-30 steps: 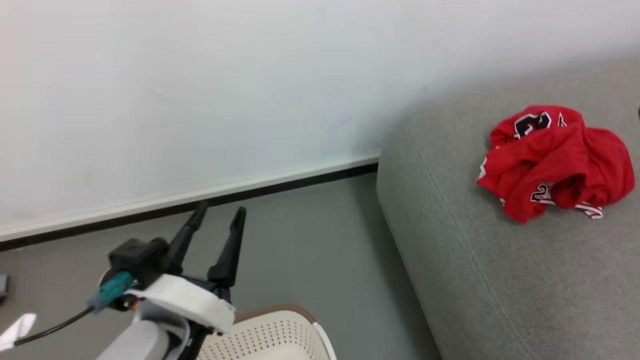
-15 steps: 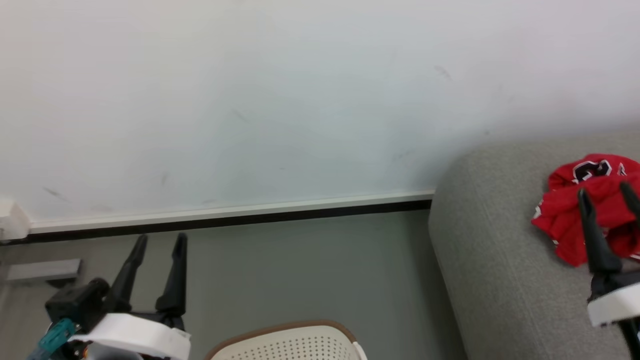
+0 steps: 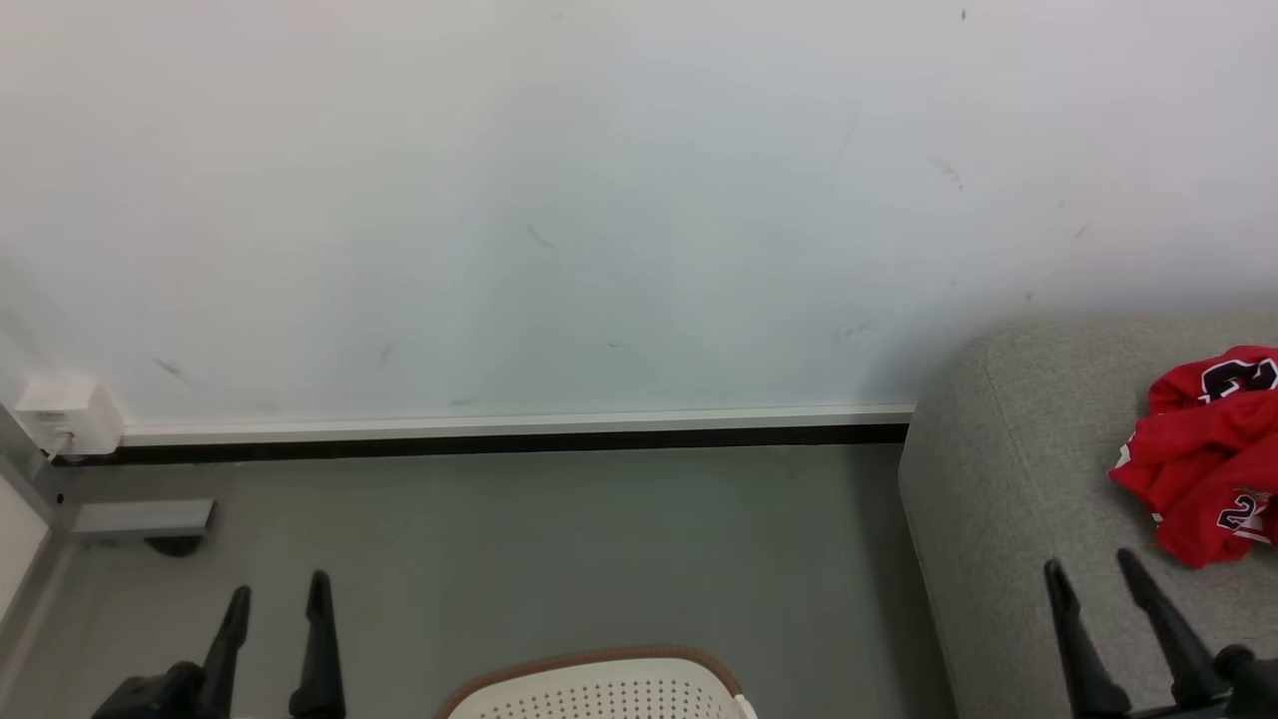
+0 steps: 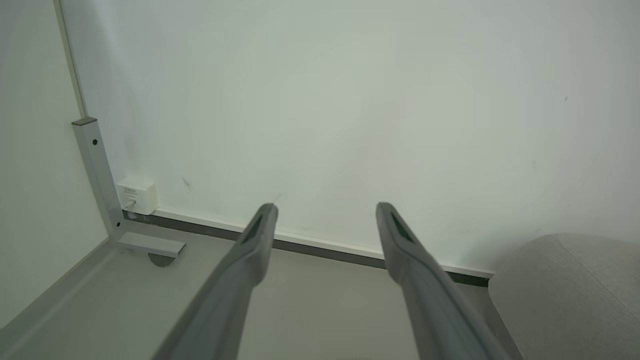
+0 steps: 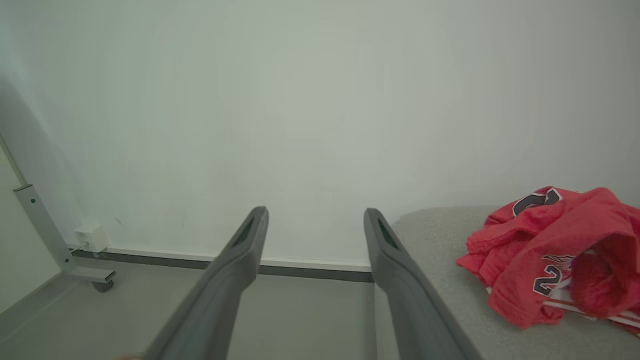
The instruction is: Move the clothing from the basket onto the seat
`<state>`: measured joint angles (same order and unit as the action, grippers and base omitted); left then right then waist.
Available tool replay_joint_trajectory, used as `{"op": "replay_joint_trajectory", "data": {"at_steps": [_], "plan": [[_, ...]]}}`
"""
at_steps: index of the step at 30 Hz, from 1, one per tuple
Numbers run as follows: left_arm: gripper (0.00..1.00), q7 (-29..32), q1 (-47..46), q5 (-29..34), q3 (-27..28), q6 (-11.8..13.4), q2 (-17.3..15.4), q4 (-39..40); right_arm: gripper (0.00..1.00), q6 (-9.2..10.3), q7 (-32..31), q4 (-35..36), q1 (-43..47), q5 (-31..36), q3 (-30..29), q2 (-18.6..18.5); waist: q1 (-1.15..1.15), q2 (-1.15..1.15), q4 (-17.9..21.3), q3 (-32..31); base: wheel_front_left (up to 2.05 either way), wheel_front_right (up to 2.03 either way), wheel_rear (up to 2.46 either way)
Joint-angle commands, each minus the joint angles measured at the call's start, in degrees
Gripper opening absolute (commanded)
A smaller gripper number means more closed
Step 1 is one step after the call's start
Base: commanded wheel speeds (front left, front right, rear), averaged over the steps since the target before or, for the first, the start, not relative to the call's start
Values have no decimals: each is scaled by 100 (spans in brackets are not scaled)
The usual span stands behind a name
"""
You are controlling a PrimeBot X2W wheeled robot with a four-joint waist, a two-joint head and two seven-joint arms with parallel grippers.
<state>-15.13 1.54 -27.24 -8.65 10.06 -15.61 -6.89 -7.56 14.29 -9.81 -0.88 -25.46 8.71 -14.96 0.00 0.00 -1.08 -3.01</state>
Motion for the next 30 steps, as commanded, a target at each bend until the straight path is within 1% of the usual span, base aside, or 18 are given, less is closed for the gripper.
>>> {"op": "replay_joint_trajectory", "data": {"at_steps": [1,6,14,25,30], "plan": [[100,-1,65,120,73,-60,48,-27,100,15,47,-69,77,74,13,-5,0,0,2,1,0,0,0],[100,-1,112,494,352,-307,301,-188,100,15,91,-261,39,209,68,170,0,0,14,1,0,0,0],[100,-1,88,868,693,-627,566,-317,100,15,90,-285,-139,280,49,261,0,0,46,-14,0,0,0],[100,-1,27,1130,993,-937,843,-541,100,15,91,-309,-215,307,16,325,0,0,70,-24,0,0,0],[100,-1,-8,1199,1121,-1032,898,-608,100,15,92,-288,-219,293,26,329,0,0,94,-29,0,0,0]]}}
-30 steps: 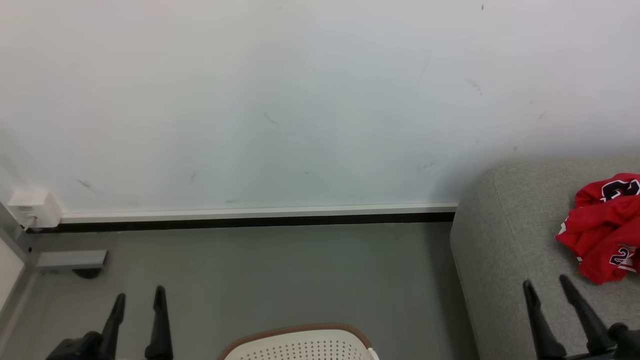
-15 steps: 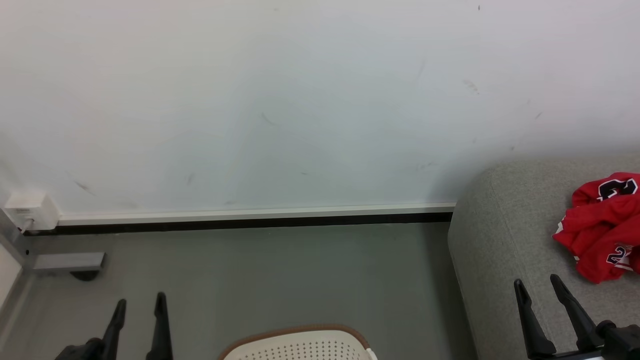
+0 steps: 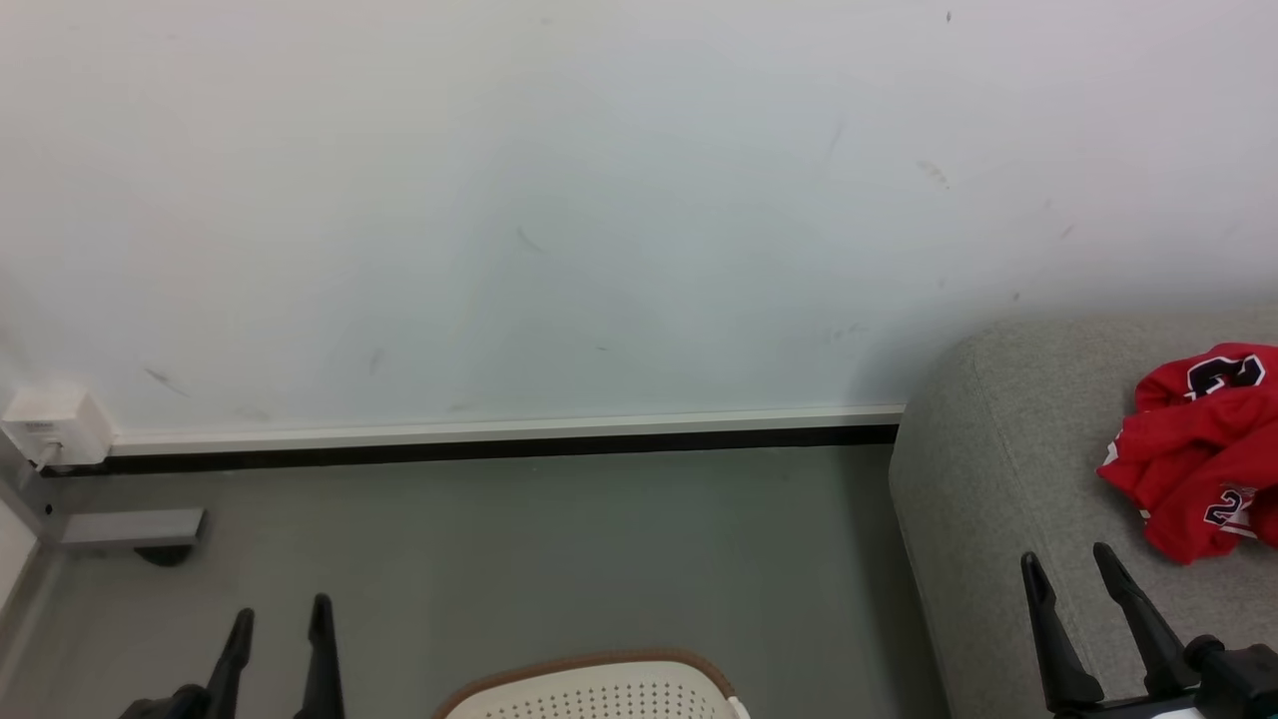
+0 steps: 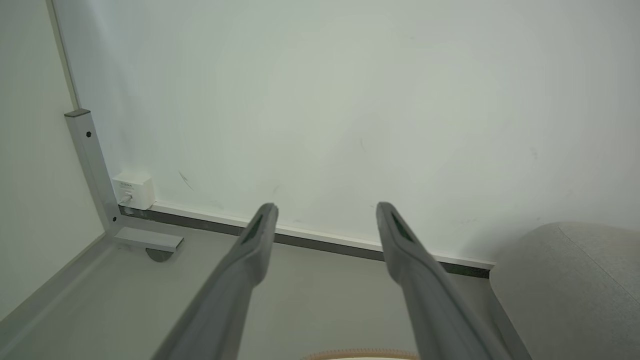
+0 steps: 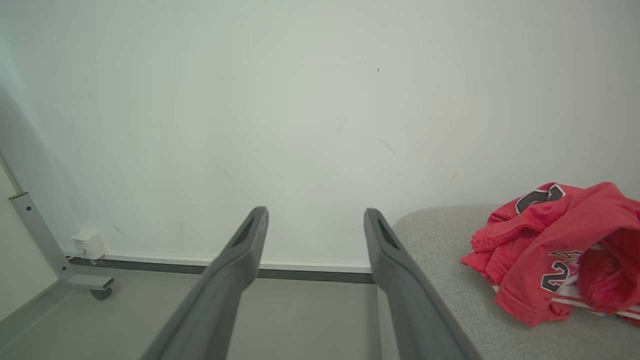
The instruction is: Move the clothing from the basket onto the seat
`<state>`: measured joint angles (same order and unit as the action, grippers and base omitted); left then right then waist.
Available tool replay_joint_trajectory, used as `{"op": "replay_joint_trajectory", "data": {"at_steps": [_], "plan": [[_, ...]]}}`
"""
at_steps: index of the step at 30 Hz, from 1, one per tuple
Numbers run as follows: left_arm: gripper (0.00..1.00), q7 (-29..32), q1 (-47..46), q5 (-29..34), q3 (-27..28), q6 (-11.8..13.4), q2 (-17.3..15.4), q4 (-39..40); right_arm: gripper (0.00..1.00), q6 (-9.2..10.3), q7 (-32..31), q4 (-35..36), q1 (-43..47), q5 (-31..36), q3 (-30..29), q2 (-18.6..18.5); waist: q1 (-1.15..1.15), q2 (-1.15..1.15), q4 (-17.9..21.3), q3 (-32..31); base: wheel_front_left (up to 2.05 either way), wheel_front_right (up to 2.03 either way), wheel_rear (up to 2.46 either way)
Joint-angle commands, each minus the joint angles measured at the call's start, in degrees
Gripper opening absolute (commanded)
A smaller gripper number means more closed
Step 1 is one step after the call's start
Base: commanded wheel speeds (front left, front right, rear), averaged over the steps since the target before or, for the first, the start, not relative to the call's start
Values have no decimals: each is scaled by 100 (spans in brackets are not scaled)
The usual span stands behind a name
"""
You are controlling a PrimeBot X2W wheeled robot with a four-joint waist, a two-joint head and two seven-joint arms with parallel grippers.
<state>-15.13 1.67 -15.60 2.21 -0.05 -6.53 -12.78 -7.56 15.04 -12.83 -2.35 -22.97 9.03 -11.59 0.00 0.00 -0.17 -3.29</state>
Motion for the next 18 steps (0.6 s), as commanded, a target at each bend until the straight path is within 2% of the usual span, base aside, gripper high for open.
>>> {"op": "replay_joint_trajectory", "data": {"at_steps": [1,15,16,18], "plan": [[100,-1,-23,66,54,-39,5,-26,100,15,17,16,-72,40,-2,-8,0,0,9,1,0,0,0],[100,-1,-78,283,248,-241,144,-147,100,15,17,-4,-89,-3,33,6,0,0,72,7,0,0,0],[0,3,-50,201,248,-243,154,-151,0,0,0,-4,-29,-6,25,30,0,0,72,7,0,0,0],[0,16,-10,174,245,-244,201,-246,0,0,-13,-71,48,-26,28,80,0,0,73,8,0,0,0]]}}
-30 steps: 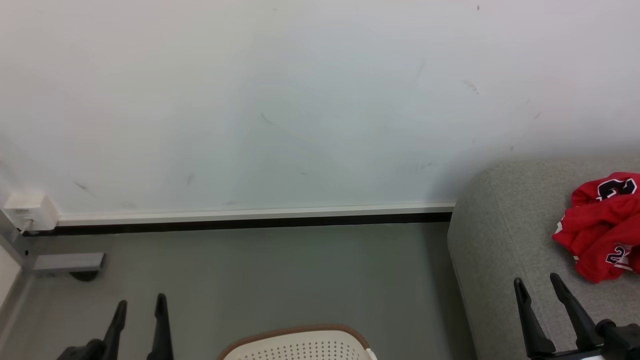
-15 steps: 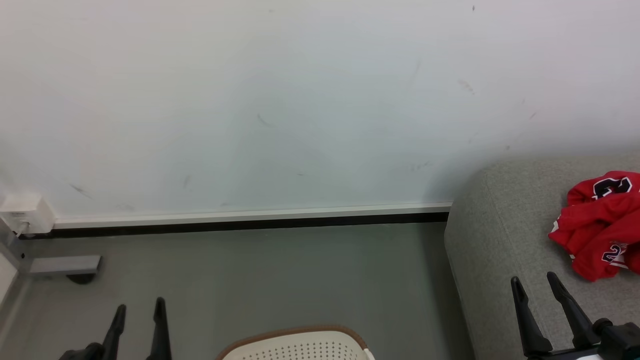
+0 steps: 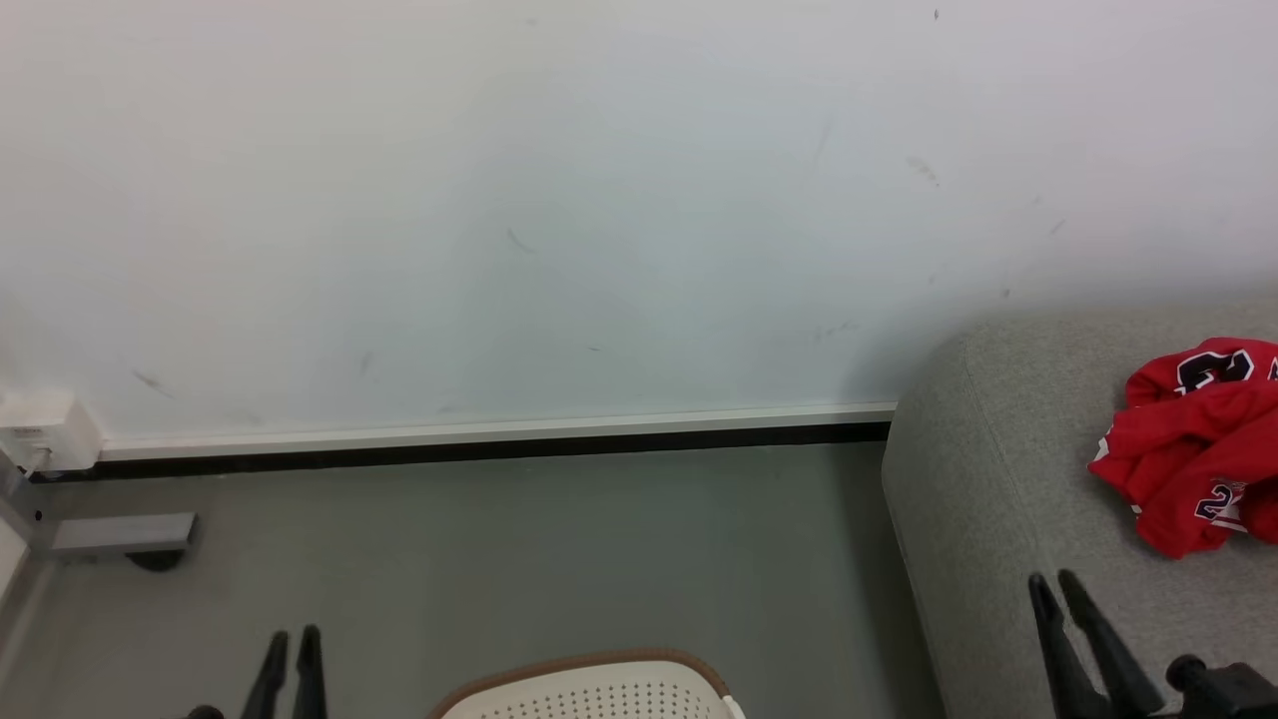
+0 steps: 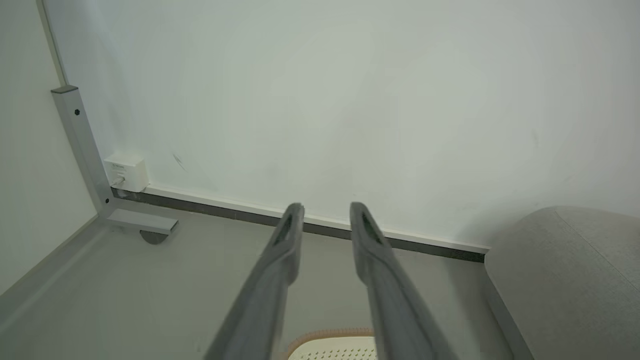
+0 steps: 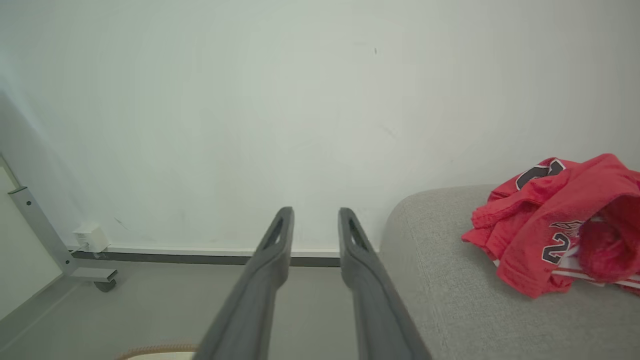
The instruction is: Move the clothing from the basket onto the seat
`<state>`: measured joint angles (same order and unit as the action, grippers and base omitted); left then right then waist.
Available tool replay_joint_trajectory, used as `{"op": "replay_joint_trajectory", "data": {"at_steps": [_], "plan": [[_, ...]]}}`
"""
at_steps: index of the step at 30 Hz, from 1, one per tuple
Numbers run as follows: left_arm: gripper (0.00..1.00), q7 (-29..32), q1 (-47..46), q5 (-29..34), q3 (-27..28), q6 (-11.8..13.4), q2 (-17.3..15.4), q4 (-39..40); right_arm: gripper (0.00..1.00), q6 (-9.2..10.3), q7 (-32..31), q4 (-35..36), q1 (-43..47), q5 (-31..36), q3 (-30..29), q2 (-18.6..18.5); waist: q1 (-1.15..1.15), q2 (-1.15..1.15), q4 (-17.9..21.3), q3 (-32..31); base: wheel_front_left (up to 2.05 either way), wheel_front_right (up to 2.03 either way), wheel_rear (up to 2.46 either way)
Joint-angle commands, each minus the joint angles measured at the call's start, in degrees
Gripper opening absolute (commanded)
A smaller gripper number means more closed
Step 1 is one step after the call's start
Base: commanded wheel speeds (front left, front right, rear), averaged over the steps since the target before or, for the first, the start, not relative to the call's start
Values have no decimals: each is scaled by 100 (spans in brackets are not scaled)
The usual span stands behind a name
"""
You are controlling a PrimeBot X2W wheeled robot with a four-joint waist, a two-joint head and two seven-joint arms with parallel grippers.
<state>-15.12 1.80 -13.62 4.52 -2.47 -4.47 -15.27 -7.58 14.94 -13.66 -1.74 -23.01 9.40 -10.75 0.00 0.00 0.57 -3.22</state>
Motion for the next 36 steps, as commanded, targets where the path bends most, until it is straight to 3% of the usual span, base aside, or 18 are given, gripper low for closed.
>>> {"op": "replay_joint_trajectory", "data": {"at_steps": [1,36], "plan": [[0,1,29,-5,-3,0,20,-66,0,0,-1,-52,47,-5,12,21,0,0,0,0,0,0,0],[0,863,-307,-3116,82,-204,78,-16,0,4,-833,-64,-149,-2771,-598,307,0,0,-14,90,0,0,0]]}}
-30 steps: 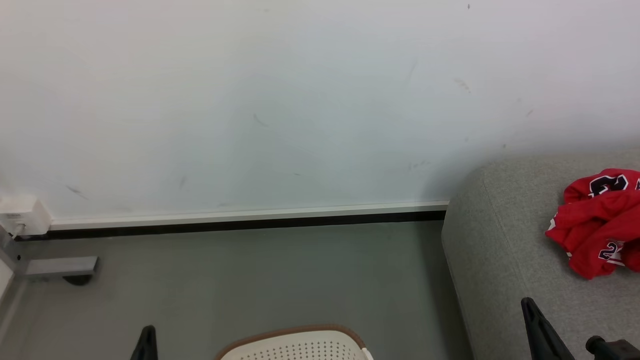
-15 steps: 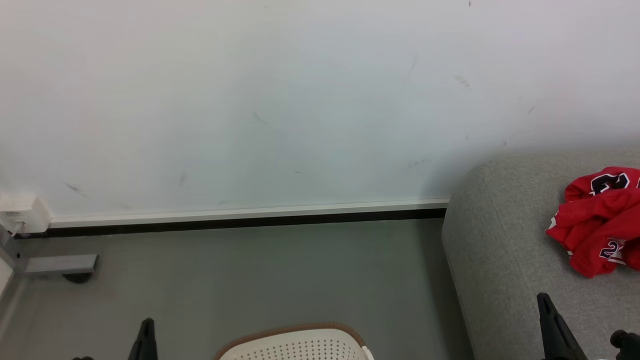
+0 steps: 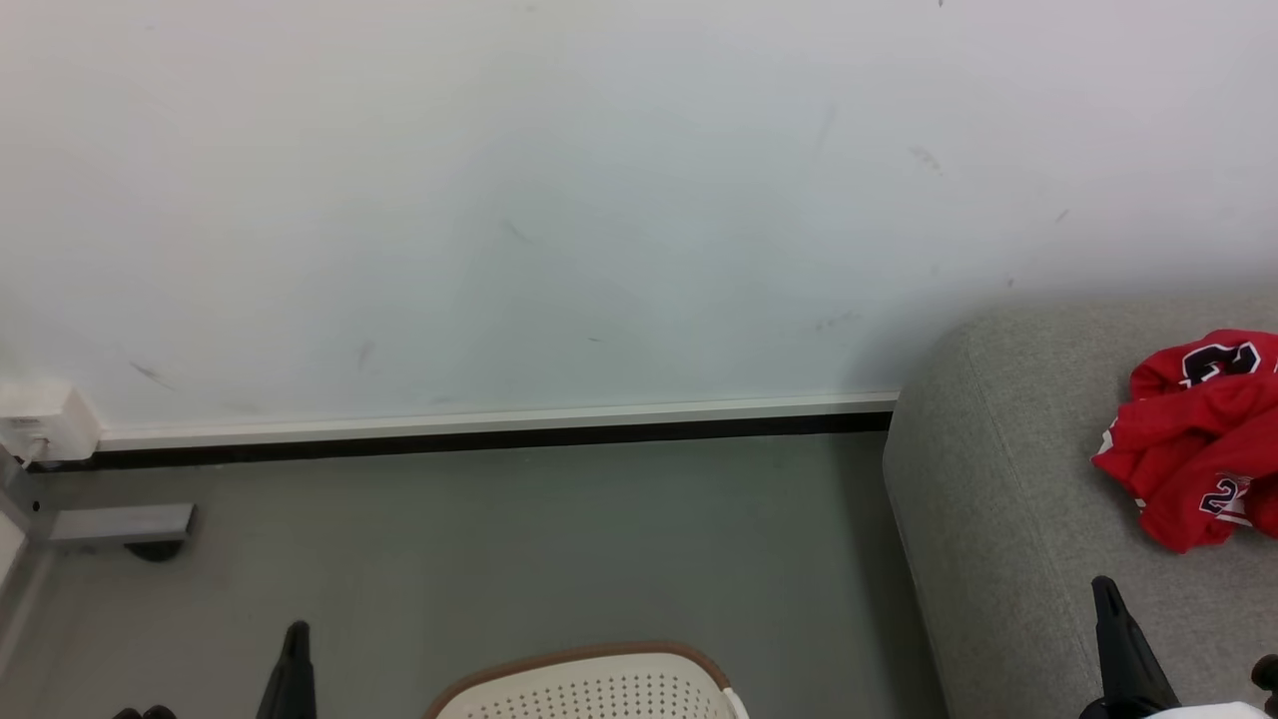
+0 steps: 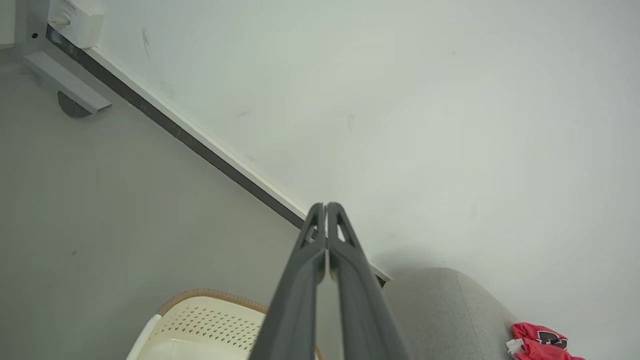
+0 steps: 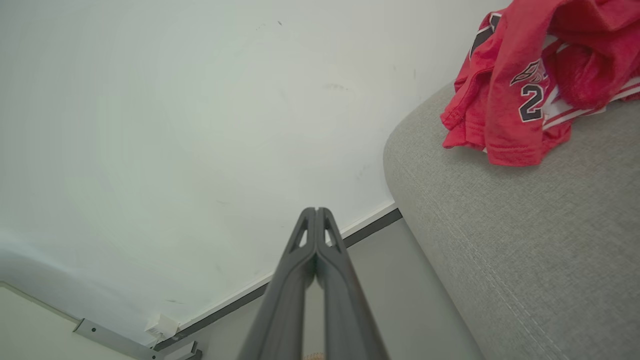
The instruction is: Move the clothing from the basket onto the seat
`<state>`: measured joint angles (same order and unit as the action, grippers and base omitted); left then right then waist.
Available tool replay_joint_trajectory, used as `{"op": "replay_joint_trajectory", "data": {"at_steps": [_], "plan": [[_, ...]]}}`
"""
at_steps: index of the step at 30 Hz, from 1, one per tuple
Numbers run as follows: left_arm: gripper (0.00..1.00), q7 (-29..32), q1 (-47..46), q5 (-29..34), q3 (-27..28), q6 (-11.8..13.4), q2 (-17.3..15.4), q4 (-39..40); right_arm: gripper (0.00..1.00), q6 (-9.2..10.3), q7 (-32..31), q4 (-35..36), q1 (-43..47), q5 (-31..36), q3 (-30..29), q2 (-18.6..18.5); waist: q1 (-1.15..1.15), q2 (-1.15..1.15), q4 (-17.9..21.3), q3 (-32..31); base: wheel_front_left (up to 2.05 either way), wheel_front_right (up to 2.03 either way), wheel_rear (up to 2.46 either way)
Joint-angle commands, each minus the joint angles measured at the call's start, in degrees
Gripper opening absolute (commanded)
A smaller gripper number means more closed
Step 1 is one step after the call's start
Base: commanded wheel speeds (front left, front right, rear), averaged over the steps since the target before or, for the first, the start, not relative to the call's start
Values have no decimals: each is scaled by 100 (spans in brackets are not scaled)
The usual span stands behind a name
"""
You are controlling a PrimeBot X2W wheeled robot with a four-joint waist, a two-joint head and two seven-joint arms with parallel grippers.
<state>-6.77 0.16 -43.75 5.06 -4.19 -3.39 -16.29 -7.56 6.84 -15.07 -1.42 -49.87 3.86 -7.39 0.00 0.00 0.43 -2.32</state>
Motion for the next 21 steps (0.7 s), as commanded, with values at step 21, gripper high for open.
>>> {"op": "replay_joint_trajectory", "data": {"at_steps": [21], "plan": [[0,434,-309,-1562,71,-126,-9,139,0,5,-423,95,-283,-1379,-350,107,0,0,-10,57,0,0,0]]}}
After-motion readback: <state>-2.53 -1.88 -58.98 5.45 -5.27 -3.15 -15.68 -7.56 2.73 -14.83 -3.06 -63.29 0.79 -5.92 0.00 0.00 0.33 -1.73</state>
